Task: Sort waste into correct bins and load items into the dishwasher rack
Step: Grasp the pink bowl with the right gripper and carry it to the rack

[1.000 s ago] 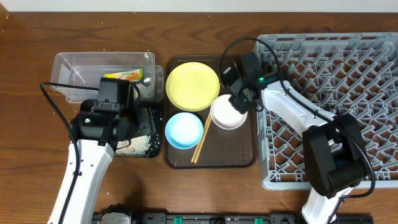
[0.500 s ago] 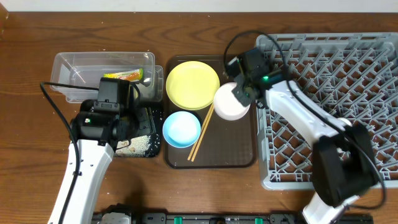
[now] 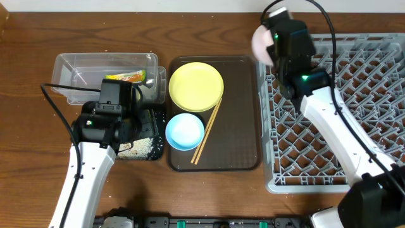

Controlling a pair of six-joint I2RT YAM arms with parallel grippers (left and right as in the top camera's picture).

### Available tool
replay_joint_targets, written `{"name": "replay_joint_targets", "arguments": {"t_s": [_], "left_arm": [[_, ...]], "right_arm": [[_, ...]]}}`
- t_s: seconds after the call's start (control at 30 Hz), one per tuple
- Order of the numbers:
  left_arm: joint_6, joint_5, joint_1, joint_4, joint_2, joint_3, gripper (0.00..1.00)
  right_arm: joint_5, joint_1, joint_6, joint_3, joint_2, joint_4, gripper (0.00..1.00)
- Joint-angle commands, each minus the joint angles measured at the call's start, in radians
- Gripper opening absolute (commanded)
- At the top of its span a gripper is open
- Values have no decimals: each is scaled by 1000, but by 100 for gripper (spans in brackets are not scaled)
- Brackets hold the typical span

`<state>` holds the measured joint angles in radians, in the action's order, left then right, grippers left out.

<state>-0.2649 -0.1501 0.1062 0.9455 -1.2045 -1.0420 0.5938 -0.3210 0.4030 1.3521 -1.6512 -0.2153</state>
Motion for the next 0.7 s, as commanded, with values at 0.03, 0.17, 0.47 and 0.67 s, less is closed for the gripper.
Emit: {"name": "replay_joint_targets", "arguments": {"t_s": [0.03, 0.17, 0.47, 0.67], "left_arm": [[-2, 9, -5, 2, -6, 6, 64], [-2, 9, -5, -5, -6, 6, 64], [-2, 9, -5, -19, -6, 6, 65], [-2, 9, -5, -19, -6, 6, 65]], "right_arm": [[280, 45, 126, 9, -72, 59, 1], [328, 62, 126, 9, -142, 54, 1], [337, 13, -9, 8, -228, -39, 1], [322, -24, -64, 8, -228, -135, 1]]}}
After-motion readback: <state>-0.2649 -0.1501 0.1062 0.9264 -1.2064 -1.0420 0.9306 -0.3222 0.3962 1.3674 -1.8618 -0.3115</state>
